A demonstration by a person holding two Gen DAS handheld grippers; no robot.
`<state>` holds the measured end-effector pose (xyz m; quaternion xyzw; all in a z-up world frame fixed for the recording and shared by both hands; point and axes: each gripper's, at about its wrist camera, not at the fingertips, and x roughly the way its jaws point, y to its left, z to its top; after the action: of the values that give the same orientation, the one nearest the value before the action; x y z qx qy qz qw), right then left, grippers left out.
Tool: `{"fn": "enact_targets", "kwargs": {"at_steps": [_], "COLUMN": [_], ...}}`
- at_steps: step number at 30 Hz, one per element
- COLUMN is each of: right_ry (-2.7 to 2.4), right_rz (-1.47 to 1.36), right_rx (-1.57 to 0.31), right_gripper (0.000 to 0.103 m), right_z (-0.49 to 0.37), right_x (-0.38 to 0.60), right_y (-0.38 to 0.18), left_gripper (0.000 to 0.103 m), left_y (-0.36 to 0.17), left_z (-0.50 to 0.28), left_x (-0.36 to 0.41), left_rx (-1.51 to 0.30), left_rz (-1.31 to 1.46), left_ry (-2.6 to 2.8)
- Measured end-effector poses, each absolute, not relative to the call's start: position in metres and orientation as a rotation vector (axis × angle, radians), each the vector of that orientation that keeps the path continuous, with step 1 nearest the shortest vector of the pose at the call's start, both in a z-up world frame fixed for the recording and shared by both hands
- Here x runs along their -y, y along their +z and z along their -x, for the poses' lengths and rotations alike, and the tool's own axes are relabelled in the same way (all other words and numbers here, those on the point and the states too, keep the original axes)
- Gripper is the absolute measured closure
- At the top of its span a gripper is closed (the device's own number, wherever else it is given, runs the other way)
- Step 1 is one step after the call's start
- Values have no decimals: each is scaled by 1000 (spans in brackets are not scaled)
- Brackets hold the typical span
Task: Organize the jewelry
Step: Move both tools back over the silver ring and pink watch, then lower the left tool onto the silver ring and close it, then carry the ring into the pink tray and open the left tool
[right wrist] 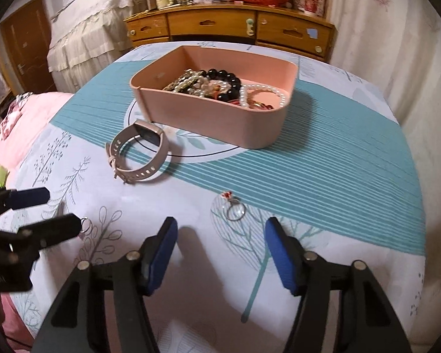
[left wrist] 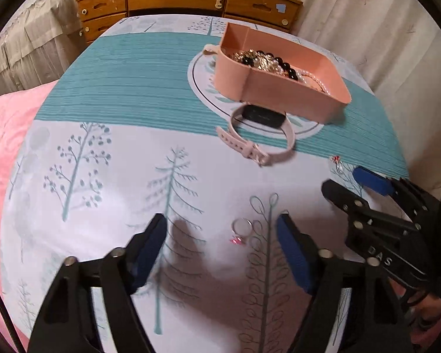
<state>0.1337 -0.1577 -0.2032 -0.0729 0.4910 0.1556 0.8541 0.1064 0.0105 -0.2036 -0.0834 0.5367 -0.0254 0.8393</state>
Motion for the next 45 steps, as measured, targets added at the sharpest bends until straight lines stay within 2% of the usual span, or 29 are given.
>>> {"fn": "enact_targets", "kwargs": {"at_steps": [5,7,9,12,16,18,35,45], "right_ry": [358,370,373,376,366,363,411,462], "right_rz": [196,204,203,200,186,174,-31,-114], "right_rx": [-998,-989,-981,-965,-955,-956,-1033,-881], "right_gripper": [48,50,52,59,84,88,88,88], "right_z": [-136,-138,-141,-145,-151,-153,-171,-221], "right_x": [155,155,155,154,155,157,164,162], "right_y": [-204,-204,-204,-204,-204,-203,-183,-144], "left_gripper": [51,66,70,89,89,89,89,89], "left_y": [-210,-210,-210,-209,-206,-206,-184,-144], "left_z": [-100,-99,-100,-101,-102,-103,-124,-168], "left_x": [5,11,16,25,22,19,17,32], "left_rx": [-1125,-1119,-1114,-1116,-1124,-1129,-1083,-921], "left_rz": [131,84,26,-35,-14,9,24,-11], "left_ry": [-46,-45,-49,-105,-103,-109,-187,-237]}}
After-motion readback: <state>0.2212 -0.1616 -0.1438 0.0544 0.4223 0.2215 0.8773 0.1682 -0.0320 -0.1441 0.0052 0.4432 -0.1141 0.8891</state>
